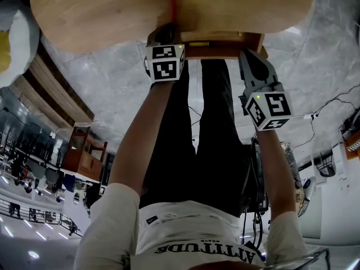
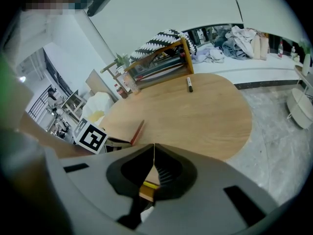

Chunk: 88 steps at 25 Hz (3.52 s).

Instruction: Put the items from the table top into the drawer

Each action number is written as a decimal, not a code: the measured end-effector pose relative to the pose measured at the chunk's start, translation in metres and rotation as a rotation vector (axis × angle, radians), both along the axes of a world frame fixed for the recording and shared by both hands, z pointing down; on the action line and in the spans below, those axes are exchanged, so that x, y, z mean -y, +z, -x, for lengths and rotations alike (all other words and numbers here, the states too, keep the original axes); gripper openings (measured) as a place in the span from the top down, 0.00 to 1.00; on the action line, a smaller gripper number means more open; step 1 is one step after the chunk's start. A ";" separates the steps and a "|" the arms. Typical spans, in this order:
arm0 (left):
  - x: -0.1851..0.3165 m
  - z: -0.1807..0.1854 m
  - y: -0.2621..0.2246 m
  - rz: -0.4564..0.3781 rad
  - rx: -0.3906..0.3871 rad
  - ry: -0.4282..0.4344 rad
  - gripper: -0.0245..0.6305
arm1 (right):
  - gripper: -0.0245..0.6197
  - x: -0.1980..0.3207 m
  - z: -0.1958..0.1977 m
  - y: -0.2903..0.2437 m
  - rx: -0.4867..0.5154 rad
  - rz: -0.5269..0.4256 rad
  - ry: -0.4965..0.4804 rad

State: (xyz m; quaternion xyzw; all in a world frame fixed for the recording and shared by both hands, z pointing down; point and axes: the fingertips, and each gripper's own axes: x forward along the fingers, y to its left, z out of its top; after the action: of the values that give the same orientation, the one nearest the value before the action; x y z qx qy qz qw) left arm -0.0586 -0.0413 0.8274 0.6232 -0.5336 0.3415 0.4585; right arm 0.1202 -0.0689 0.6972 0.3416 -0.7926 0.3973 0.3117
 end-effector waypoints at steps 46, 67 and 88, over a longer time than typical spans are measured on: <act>-0.070 -0.085 0.040 0.035 -0.017 0.964 0.86 | 0.93 -0.020 -0.023 0.037 -0.007 0.033 0.095; -0.060 -0.065 -0.029 -0.035 -0.097 0.682 0.91 | 0.93 0.005 0.001 -0.002 -0.014 -0.039 0.015; 0.008 -0.030 -0.086 -0.152 -0.105 0.442 0.93 | 0.93 0.087 0.025 -0.018 -0.063 -0.168 -0.099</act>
State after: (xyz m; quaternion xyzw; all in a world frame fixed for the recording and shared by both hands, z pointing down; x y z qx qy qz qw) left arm -0.0288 -0.0490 0.7414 0.7745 -0.3837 0.3597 0.3514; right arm 0.0948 -0.1558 0.6790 0.3392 -0.8290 0.3025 0.3260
